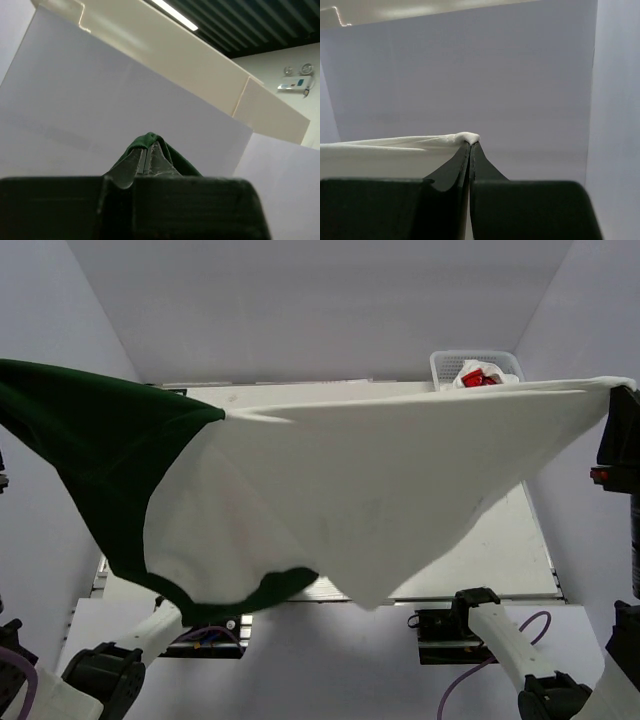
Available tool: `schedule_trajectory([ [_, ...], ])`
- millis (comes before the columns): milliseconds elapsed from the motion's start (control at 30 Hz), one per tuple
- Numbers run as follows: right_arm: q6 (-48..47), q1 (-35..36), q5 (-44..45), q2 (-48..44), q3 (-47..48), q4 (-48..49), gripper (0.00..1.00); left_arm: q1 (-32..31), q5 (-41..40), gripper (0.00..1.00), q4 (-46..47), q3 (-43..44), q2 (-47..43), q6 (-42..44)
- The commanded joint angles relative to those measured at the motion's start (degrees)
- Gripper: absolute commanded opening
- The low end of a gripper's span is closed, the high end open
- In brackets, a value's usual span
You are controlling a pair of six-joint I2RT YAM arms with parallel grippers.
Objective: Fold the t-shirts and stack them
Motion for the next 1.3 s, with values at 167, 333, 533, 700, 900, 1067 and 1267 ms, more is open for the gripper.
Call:
schedule_trajectory([
  [167,-1.22,-0.09,5.43,6.58,-5.84,-0.34,0.0,-0.54,-1.87,0.0,5.67,0.15,11.9,4.09],
  [333,0.46,-0.18,5.0,13.17,-18.13,6.84,0.0,0.77,-5.66,0.0,8.04,-8.55,24.03,8.04],
  [533,3.62,-0.27,0.43,25.38,-35.47,19.33,0.0,1.3,-8.74,0.02,17.33,-28.2,40.38,13.5],
  [700,2.75,-0.09,-1.69,44.51,-37.51,21.73,0.0,3.23,-4.88,0.65,13.43,-27.83,57.5,12.81],
  [900,2.04,0.26,-2.65,55.72,-32.06,17.07,0.83,4.3,-2.32,1.0,8.56,-21.04,67.64,10.78],
  [1067,2.66,0.79,-5.35,50.11,-35.48,18.91,0.9,4.3,-1.79,1.0,12.7,-29.03,58.96,10.17],
  [1267,4.41,2.89,-8.63,43.94,-44.61,18.39,0.9,3.24,-6.62,1.0,12.7,-44.58,47.88,8.51],
])
